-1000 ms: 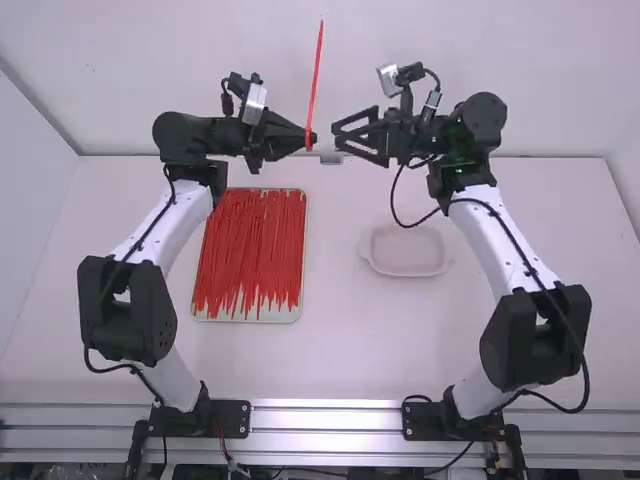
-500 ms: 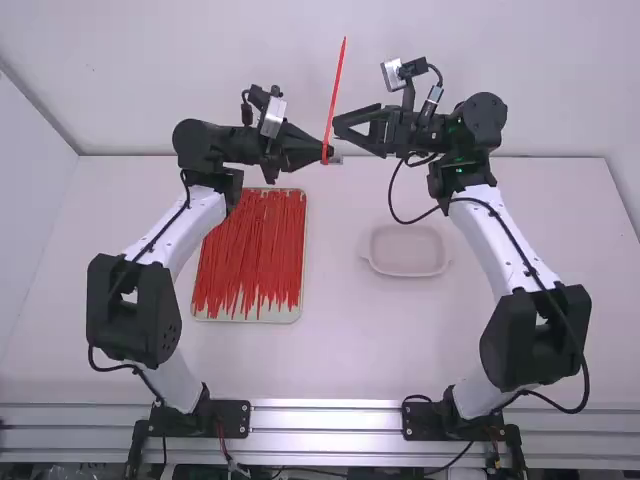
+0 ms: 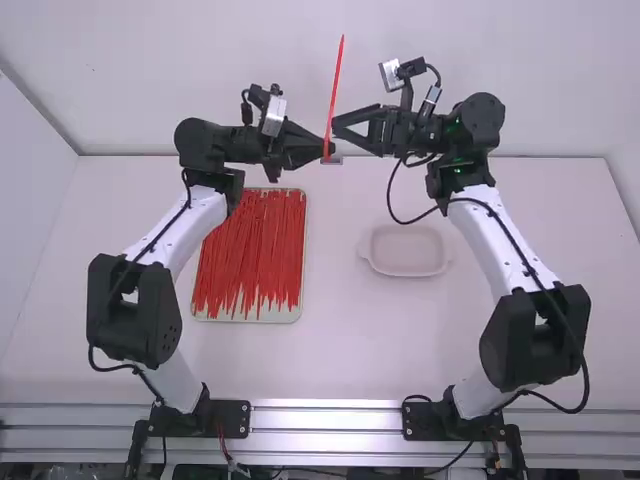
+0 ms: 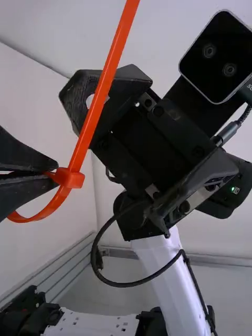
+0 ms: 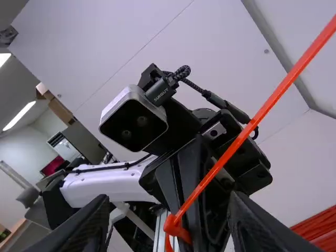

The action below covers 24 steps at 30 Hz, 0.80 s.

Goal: Fasten the cable tie

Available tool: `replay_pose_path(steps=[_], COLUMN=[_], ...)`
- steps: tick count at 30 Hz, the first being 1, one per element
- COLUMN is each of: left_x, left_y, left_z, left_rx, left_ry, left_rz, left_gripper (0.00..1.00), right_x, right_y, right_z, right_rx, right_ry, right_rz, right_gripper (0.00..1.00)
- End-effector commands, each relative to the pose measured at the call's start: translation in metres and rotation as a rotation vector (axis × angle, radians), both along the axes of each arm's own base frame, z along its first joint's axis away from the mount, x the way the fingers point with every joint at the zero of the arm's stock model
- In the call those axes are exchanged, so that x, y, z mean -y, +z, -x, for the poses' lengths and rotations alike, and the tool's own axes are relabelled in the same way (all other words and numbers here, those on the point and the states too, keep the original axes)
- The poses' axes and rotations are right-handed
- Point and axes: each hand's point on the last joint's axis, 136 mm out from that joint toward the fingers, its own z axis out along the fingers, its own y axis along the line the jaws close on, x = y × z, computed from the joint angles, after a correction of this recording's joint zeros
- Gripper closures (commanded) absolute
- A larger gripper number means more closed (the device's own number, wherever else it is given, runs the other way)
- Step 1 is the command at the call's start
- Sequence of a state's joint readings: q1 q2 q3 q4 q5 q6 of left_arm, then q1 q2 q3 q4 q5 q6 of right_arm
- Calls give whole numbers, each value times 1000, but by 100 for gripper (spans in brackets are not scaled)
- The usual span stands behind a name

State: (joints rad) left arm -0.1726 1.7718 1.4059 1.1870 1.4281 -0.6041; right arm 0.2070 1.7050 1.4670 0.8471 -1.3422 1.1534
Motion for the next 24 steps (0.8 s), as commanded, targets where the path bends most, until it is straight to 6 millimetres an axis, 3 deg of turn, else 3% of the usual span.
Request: replay_pose_path(steps=[1,4,7,8,9,11,20,22,23,24], left_x=[5,4,4,4,4,4,4,4,4,4], left_y=[16,14,10,10,10,10,13,13,14,14], left_z=[14,13,9,9,9,9,7,6,5,5], left_rx=[54,72,53,53,52,52,57,49,50,49], left_ry=[-10,-8,-1,-2,-2,-1,16,20,25,27], left_rz=[16,10,5,5,5,6,21,22,27,28], left_gripper=[98,98,98,98,98,98,97,92,82,80], right_x=[-3,-4,-4,-4,-3,-4,4,6,8,9], right_y=[18,18,18,18,18,18,17,16,15,14], right_z=[11,12,11,11,11,12,8,9,9,9], right_rx=[47,47,47,47,48,47,14,14,6,4], right_ry=[7,10,9,9,8,10,5,9,13,15], right_rz=[-15,-15,-15,-15,-15,-14,-5,1,6,8], right_gripper=[43,46,56,62,78,100,100,100,100,100])
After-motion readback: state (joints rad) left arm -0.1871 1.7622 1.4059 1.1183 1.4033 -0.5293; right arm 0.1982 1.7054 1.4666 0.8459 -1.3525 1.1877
